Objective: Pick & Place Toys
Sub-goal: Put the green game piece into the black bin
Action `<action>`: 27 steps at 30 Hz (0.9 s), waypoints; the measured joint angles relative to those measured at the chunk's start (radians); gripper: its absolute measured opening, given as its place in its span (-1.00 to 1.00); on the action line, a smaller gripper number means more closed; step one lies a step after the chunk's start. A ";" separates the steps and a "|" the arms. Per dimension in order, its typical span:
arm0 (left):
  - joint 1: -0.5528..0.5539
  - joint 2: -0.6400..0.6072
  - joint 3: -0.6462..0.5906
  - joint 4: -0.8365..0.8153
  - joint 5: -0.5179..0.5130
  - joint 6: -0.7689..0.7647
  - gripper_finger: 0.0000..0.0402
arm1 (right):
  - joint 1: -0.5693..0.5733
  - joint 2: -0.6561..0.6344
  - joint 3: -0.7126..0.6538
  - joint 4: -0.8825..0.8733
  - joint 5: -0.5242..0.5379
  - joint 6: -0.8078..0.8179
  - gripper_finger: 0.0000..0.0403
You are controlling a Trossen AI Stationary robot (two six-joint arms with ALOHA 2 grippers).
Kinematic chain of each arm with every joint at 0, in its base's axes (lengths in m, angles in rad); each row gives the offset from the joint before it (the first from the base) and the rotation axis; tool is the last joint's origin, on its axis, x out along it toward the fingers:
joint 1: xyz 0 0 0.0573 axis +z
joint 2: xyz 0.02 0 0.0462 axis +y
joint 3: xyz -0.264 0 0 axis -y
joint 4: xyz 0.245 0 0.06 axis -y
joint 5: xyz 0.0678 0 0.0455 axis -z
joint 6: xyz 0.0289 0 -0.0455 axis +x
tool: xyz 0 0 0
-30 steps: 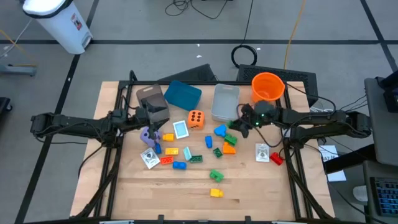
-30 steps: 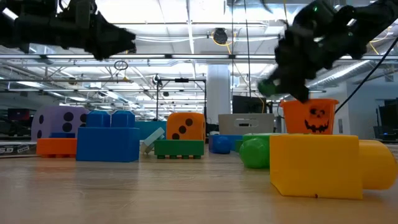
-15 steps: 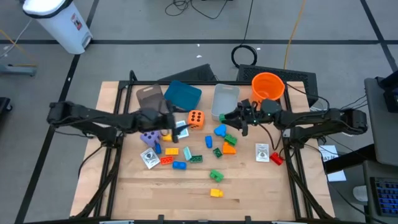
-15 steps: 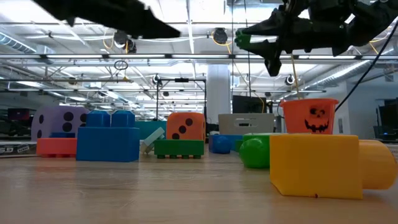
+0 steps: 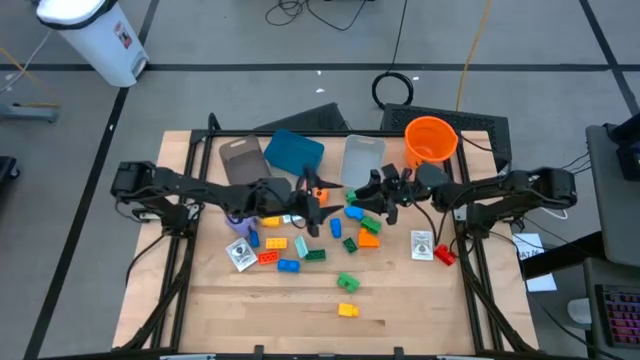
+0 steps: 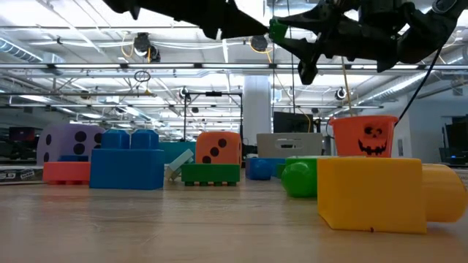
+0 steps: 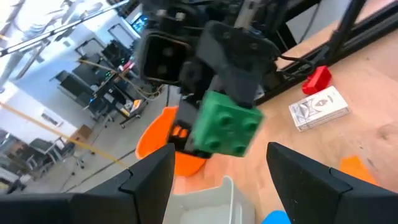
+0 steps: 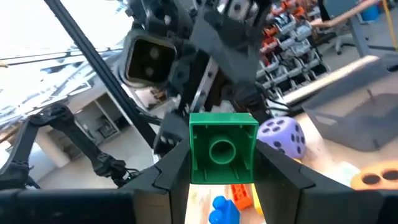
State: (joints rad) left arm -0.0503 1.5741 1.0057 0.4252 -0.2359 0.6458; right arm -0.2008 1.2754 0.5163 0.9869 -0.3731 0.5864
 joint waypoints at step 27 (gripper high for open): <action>-0.016 0.044 0.026 0.154 0.062 0.172 0.22 | 0.019 0.017 0.000 0.144 -0.023 0.027 -0.32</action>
State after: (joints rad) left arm -0.0658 1.6180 1.0321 0.5792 -0.1740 0.8174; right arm -0.1814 1.2926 0.5159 1.1312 -0.3958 0.6132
